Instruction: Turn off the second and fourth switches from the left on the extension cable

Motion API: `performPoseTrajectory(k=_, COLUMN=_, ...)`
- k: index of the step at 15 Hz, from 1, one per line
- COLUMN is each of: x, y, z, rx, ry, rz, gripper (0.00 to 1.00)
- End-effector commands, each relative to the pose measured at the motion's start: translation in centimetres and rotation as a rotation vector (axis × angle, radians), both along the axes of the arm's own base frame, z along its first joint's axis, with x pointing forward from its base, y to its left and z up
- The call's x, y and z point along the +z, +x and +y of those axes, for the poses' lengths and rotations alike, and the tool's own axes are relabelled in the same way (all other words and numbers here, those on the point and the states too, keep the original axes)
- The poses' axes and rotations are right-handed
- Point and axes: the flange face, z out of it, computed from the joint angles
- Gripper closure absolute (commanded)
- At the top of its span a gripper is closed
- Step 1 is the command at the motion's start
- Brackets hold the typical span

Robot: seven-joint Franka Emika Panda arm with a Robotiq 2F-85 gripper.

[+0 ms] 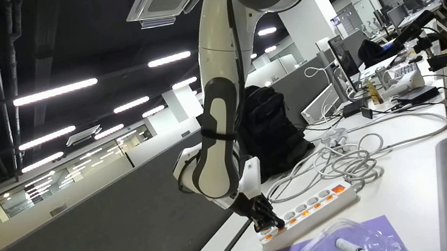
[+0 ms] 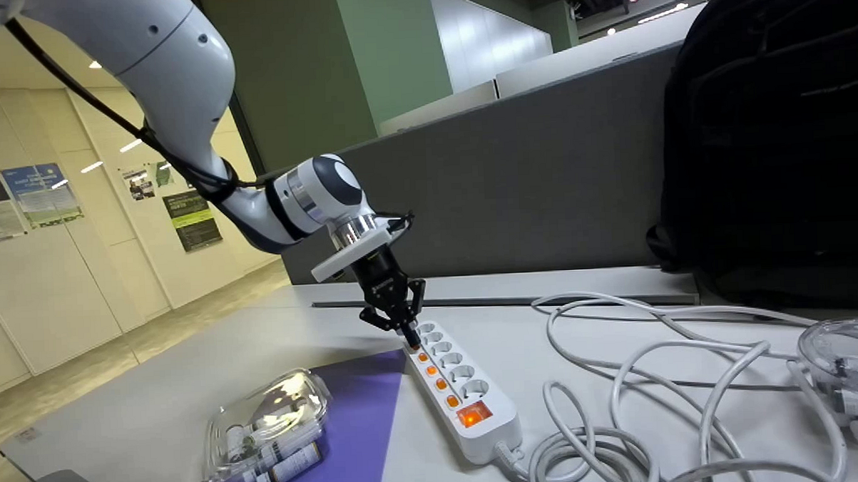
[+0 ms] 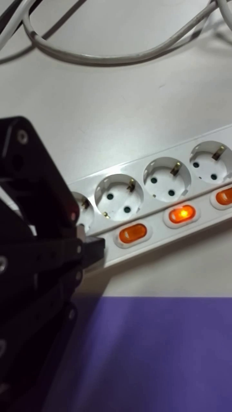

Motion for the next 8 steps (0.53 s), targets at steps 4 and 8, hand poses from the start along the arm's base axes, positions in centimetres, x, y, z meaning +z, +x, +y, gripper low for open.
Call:
performPoseTrajectory(k=4, x=-0.6, y=1.2, z=0.1, rx=0.015, ry=0.013, rz=0.026, gripper=1.0)
performPoseTrajectory(k=8, x=-2.1, y=2.8, z=-0.1, rx=-0.049, ry=-0.037, rz=0.102, gripper=1.0)
